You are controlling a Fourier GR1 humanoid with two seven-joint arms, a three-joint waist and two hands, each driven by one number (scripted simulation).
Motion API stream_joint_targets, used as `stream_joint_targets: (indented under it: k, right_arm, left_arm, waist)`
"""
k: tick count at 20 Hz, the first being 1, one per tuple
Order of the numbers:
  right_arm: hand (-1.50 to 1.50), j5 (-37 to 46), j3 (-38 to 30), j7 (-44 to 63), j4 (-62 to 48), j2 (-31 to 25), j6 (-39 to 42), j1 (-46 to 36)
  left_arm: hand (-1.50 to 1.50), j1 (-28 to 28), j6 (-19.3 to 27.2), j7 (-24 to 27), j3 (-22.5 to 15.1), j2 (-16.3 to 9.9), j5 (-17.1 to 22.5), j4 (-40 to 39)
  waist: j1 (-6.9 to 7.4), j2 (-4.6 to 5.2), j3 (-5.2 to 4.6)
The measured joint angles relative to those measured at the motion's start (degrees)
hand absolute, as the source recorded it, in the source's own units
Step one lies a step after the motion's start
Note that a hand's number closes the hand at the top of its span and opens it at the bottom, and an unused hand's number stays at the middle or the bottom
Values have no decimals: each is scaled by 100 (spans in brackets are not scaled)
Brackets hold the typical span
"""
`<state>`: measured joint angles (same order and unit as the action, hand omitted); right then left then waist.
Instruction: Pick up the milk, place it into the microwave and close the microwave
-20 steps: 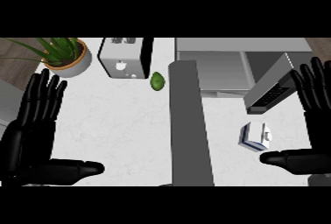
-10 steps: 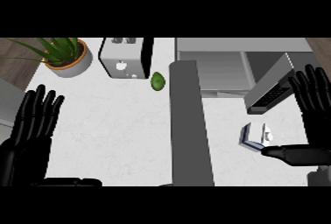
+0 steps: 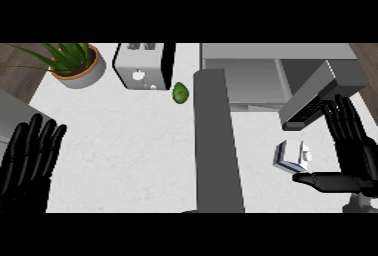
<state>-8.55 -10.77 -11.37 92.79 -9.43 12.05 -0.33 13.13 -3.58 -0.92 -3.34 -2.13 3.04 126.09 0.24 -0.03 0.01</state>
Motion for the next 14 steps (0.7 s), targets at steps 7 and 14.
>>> stream_joint_targets:
  k: [7, 14]
  right_arm:
    - [-150, 372, -145, -1015, -1117, -46, 121, 148]
    - [-150, 589, -332, -1927, -2371, -134, 152, -6]
  left_arm:
    - [-150, 282, -129, -30, -52, 11, 53, 233]
    - [-150, 623, -80, 97, -373, 121, -189, 401]
  waist:
    - [4, 2, 1]
    - [9, 2, 1]
